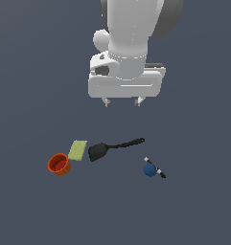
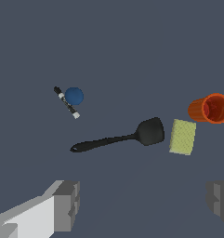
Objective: Pick up a designated object from a clutter of objects.
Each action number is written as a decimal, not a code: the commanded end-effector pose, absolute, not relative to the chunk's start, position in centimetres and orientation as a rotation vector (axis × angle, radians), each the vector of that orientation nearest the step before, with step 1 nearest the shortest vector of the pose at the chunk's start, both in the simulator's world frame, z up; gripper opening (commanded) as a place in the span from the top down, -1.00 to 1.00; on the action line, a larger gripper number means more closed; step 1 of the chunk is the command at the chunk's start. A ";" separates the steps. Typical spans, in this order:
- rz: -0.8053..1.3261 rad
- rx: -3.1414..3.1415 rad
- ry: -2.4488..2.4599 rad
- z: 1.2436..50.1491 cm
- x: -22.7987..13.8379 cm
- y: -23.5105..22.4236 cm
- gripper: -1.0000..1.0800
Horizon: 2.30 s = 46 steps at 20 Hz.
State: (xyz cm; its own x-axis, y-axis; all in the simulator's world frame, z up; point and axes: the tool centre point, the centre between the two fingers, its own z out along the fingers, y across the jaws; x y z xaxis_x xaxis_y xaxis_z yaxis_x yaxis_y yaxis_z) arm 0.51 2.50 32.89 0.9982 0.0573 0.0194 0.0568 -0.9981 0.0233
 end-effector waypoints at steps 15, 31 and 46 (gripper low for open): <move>-0.007 3.114 0.071 32.5 0.6 3.0 -0.92; -0.021 3.147 -0.274 27.4 1.3 3.7 -0.92; -0.054 3.029 -1.003 17.4 1.2 3.9 -0.92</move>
